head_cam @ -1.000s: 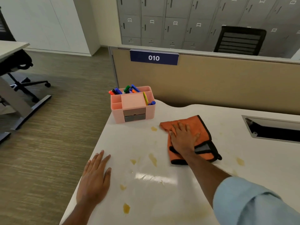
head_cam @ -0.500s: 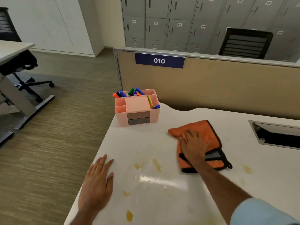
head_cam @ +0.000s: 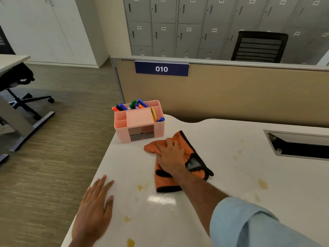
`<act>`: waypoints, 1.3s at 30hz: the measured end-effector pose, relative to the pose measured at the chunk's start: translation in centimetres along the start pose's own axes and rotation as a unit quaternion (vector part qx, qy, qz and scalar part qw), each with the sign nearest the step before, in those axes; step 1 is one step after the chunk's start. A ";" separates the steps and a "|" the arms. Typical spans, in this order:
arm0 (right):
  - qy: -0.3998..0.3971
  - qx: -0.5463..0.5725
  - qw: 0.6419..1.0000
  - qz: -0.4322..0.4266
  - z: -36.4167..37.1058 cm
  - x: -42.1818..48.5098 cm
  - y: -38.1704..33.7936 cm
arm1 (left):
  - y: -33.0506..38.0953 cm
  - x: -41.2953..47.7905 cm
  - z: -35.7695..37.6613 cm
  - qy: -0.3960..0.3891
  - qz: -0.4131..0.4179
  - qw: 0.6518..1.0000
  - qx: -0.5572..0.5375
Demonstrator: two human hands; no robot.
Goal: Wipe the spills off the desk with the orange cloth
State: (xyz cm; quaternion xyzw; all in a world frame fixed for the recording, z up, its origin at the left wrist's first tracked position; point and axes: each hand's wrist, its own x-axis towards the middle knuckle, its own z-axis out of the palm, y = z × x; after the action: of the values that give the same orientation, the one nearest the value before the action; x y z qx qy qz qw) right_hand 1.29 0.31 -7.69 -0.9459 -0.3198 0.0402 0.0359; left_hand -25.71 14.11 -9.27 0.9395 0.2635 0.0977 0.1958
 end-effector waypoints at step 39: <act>0.050 0.023 0.988 0.141 -1.2 -8.4 20.9 | -0.8 0.7 0.6 -0.008 -0.004 0.999 0.046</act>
State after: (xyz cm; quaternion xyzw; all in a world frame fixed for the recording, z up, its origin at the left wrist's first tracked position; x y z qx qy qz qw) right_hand 7.38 -21.42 -8.06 -0.9813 -0.1798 0.0050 0.0681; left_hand -25.33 14.90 -10.10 0.9472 0.2697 0.0776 0.1549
